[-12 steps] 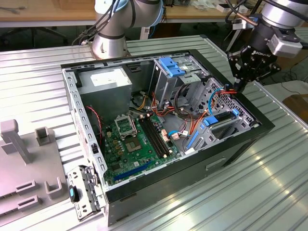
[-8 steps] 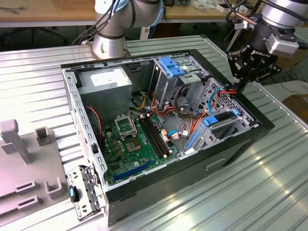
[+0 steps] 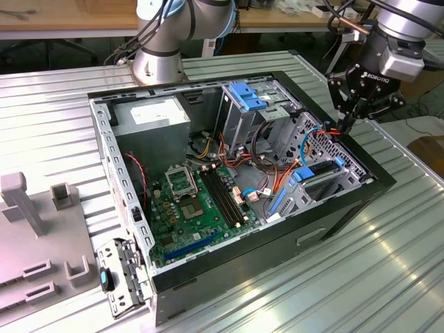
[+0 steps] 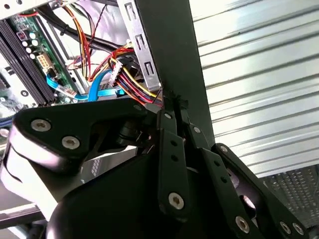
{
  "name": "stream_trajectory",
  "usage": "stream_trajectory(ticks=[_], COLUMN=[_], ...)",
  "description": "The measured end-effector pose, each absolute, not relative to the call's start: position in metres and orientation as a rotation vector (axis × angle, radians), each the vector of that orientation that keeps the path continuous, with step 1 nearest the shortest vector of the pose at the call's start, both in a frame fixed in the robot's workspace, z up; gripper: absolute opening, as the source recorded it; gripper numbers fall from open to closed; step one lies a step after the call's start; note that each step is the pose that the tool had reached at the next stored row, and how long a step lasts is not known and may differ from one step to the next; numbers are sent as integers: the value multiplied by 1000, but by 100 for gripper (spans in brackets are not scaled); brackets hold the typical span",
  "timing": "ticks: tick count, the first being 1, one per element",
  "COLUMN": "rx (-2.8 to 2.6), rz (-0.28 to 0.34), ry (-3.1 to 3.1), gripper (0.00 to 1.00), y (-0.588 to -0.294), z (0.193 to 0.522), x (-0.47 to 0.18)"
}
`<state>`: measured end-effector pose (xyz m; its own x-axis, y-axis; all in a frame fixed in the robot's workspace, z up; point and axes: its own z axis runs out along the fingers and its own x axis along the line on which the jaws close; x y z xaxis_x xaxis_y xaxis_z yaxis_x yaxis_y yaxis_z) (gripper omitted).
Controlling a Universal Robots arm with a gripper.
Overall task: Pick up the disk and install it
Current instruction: 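Insert the first disk wire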
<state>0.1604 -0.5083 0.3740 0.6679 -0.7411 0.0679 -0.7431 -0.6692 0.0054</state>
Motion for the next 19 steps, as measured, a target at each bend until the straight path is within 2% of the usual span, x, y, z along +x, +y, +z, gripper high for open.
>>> stream_trajectory(ticks=[19], rx=[2612], rz=[84], ry=[-1668], gripper=[16], y=[-508], z=[374], x=[160])
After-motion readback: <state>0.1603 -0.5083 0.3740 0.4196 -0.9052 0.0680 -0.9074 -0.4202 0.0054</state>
